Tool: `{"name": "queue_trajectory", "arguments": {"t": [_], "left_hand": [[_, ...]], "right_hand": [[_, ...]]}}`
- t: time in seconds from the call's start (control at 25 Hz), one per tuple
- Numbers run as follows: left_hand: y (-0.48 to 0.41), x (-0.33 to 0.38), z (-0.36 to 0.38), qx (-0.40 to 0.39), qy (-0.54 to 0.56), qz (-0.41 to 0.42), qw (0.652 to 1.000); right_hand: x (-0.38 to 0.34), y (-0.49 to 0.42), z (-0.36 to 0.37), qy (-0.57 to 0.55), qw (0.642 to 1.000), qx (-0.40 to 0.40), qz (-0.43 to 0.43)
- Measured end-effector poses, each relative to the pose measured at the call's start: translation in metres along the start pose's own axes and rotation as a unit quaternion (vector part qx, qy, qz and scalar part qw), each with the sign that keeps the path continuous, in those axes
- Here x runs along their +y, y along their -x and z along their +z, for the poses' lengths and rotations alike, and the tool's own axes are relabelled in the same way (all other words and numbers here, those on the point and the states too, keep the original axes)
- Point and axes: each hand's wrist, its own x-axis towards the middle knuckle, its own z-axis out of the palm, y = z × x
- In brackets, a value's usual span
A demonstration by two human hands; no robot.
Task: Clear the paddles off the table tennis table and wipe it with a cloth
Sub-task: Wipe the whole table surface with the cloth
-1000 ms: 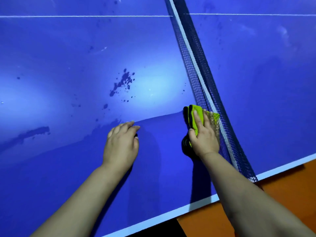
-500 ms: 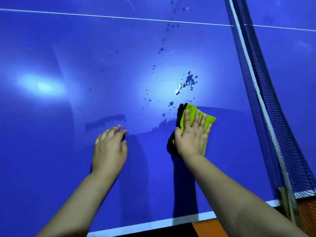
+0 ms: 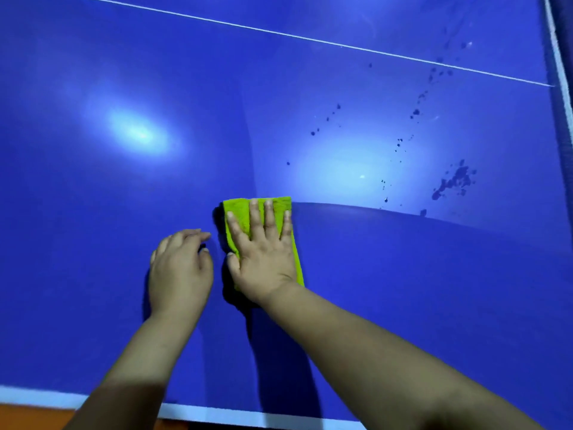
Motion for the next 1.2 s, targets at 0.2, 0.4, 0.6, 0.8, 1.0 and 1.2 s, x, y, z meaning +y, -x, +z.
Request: {"name": "queue_trajectory", "arguments": {"t": [0.2,0.4,0.6,0.8,1.0,1.2], "left_hand": [[-0.004,0.000,-0.004,0.010,-0.025,-0.009,1.000],[0.000,0.045,0.017,-0.010,-0.050,0.020,0.998],[0.008,0.144,0.062,-0.040,-0.032,0.066,0.997],[0.015,0.240,0.111,-0.067,-0.007,0.126,0.990],[0.024,0.329,0.162,-0.090,0.021,0.210,0.973],[0.027,0.389,0.190,-0.112,0.044,0.258,0.959]], "right_hand": [[0.019,-0.034,-0.007,0.010,0.991,0.016,-0.131],[0.078,-0.027,-0.007,-0.023,0.996,0.048,-0.069],[0.208,0.013,-0.018,-0.023,0.998,0.051,0.038],[0.337,0.057,-0.031,-0.048,0.985,0.056,0.153],[0.456,0.113,-0.033,-0.062,0.962,0.086,0.253],[0.536,0.155,-0.039,-0.153,0.928,0.116,0.320]]}}
